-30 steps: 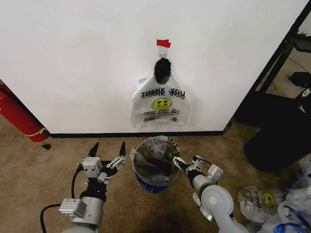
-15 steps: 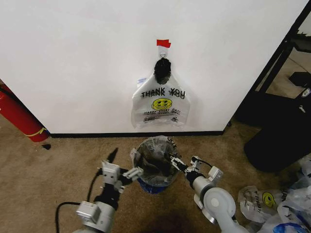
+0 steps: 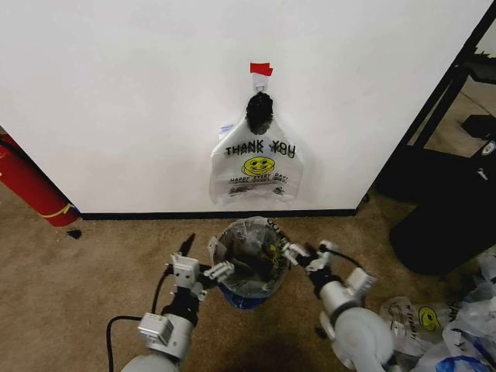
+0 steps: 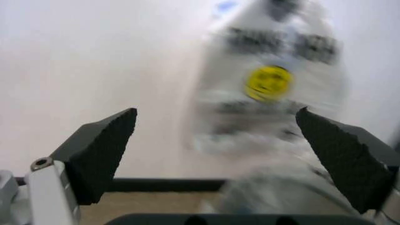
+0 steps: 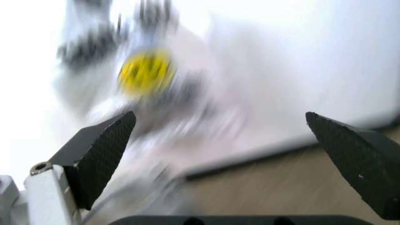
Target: Pick up the garbage bag from the wall and place it over the trash bin.
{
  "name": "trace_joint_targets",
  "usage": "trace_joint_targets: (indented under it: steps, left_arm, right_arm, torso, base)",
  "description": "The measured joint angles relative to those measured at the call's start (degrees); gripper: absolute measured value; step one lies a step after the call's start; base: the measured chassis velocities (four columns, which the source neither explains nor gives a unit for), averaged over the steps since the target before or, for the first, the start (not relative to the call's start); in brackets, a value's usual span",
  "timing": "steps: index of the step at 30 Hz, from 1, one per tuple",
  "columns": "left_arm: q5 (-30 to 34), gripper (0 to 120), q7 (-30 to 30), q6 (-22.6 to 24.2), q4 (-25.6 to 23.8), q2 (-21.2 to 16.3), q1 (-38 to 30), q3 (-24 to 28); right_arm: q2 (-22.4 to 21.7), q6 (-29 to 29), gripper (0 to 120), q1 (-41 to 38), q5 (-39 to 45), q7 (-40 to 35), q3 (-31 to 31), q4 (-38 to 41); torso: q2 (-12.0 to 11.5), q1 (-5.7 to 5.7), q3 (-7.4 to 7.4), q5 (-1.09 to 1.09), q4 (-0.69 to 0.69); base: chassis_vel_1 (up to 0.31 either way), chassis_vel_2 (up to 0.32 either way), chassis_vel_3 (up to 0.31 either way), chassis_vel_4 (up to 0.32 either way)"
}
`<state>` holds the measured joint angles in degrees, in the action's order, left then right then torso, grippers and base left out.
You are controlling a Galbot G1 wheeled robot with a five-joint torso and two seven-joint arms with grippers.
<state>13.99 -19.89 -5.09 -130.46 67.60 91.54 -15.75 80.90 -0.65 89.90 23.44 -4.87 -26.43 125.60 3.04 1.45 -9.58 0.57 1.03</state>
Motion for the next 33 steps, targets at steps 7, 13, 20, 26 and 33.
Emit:
trace_joint_targets:
  steps: [7,13,20,26,33]
  left_arm:
    - [-1.2,100,0.44,-5.81,1.63,2.38,2.4,-6.9]
    - [-1.29,100,0.9,-8.66,1.74,2.16,4.71,-9.26]
    - [-2.77,100,0.92,-8.78,1.54,2.35,4.92,-8.04]
    - [-3.59,100,0.69,-8.6,0.91,1.65,5.05,-7.28]
    - [-4.67,100,0.6,-8.32,0.73,1.99,5.75,-5.87]
  right_arm:
    - [4.4,18.68,100,15.31,-12.58,1.39,-8.42,4.99]
    - [8.45,24.91,100,20.76,-17.9,-0.03,-9.88,7.15]
    - [11.1,26.02,100,22.64,-24.14,-2.71,-6.54,8.95]
    - [11.44,26.05,100,23.05,-28.19,-4.87,-3.46,9.9]
    - [11.37,25.98,100,23.06,-29.37,-5.91,-1.21,9.82]
  torso:
    - [0.0,-0.01,0.01,0.0,0.03]
    - [0.0,-0.01,0.0,0.0,0.0]
    - [0.01,-0.01,0.0,0.01,0.01]
    - [0.01,-0.01,0.0,0.01,0.01]
    - [0.01,-0.01,0.0,0.0,0.0]
  base:
    - [0.0,0.0,0.0,0.0]
    - [0.0,0.0,0.0,0.0]
    - [0.0,0.0,0.0,0.0]
    - [0.0,0.0,0.0,0.0]
    - [0.0,0.0,0.0,0.0]
